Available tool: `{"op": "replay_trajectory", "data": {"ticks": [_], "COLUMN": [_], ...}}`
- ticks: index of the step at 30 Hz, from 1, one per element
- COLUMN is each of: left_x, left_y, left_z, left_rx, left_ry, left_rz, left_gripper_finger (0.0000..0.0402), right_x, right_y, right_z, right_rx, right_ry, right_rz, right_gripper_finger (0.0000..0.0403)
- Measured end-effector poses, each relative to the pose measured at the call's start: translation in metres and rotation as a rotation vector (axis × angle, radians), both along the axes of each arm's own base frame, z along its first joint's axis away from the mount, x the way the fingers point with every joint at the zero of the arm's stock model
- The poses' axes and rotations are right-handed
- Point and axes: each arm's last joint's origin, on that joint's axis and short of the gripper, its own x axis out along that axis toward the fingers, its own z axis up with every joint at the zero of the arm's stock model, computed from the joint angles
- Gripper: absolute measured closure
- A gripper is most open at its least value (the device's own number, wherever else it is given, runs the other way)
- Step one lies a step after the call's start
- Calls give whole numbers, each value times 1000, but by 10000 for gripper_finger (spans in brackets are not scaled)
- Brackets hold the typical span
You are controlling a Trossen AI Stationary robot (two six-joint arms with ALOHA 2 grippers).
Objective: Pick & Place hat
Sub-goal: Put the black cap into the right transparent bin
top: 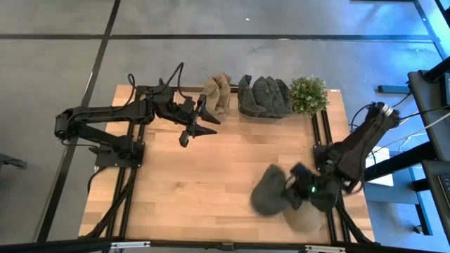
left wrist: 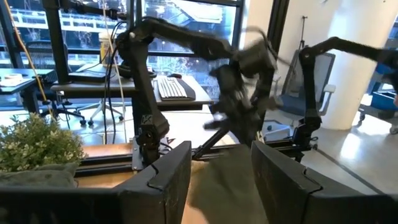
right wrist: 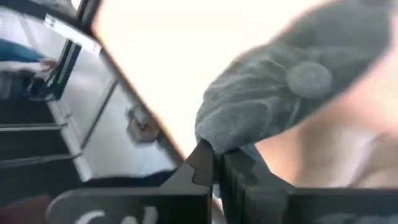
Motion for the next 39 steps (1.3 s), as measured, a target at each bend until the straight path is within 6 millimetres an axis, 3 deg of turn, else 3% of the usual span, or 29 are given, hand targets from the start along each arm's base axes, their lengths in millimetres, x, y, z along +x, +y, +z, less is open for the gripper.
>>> {"op": "replay_trajectory", "data": {"ticks": [7,12,16,20,25,29,34,39], "left_x": [-9,-14,-16,-16,-15,-15,-15,-16], "left_y": [6,9,8,4,2,2,2,2], "left_z": [-10,-22,-30,-33,-33,-33,-33,-33], "left_rx": [-84,-145,-170,-166,-170,-189,-192,-201], "left_ry": [153,305,395,427,426,430,430,438], "left_rz": [45,177,231,260,259,263,264,265], "left_gripper_finger": [236,238,237,236,238,236,238,236], "right_x": [4,2,1,7,28,51,82,112], "right_y": [-61,-105,-138,-167,-198,-221,-247,-271], "right_z": [84,135,170,192,204,201,186,159], "right_rx": [-324,-548,-744,-897,-1023,-1054,-1018,-979], "right_ry": [-25,-46,-94,-94,-58,-3,36,165], "right_rz": [27,52,40,26,27,16,23,27], "right_gripper_finger": [394,394,394,394,394,394,394,394]}}
